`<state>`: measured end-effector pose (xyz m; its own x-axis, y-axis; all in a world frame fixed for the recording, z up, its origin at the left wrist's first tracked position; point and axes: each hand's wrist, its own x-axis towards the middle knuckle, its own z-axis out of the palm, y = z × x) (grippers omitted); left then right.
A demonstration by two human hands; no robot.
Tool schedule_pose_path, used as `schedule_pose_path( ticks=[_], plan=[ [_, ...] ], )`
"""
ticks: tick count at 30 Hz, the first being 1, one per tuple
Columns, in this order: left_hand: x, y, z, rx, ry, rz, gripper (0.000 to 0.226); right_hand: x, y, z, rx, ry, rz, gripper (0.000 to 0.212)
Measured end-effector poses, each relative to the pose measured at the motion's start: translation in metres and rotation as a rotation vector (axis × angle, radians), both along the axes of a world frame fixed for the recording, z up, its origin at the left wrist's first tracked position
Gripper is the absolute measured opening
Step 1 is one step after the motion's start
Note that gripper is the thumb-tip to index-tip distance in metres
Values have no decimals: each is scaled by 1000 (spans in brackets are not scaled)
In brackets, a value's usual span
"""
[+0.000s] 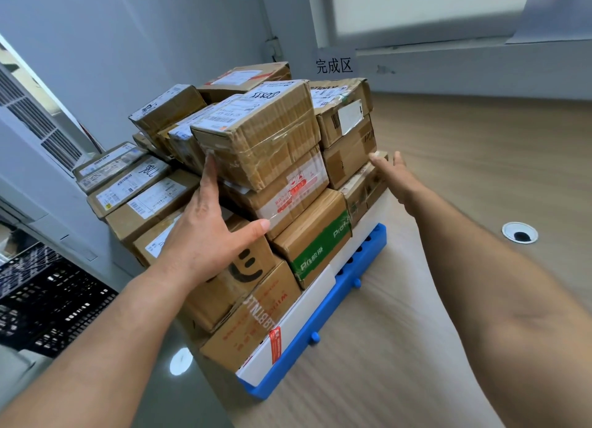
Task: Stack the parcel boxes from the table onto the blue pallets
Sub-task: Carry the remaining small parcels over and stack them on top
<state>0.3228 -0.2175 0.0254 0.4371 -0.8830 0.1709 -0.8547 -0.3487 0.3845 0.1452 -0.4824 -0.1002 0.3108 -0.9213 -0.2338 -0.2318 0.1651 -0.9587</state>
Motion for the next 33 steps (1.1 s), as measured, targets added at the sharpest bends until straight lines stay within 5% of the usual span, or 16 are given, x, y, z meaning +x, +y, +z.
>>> schedule_pose_path(
  ticks=[6, 13, 18, 25, 33],
  plan=[
    [-1, 0, 1, -2, 30, 6, 112, -1, 5, -22, 51, -36, 70, 118],
    [4, 2, -1, -8, 17, -12, 112, 0, 1, -27, 50, -31, 98, 101],
    [6, 2, -1, -12, 3, -21, 112, -2, 9, -28, 50, -11, 27, 110],
    [9, 13, 3, 3, -19, -57, 108, 8, 111, -72, -60, 155, -297, 50],
    [2, 45, -3, 98, -219, -131, 81, 31, 232, -90, -50, 98, -215, 37]
  ],
)
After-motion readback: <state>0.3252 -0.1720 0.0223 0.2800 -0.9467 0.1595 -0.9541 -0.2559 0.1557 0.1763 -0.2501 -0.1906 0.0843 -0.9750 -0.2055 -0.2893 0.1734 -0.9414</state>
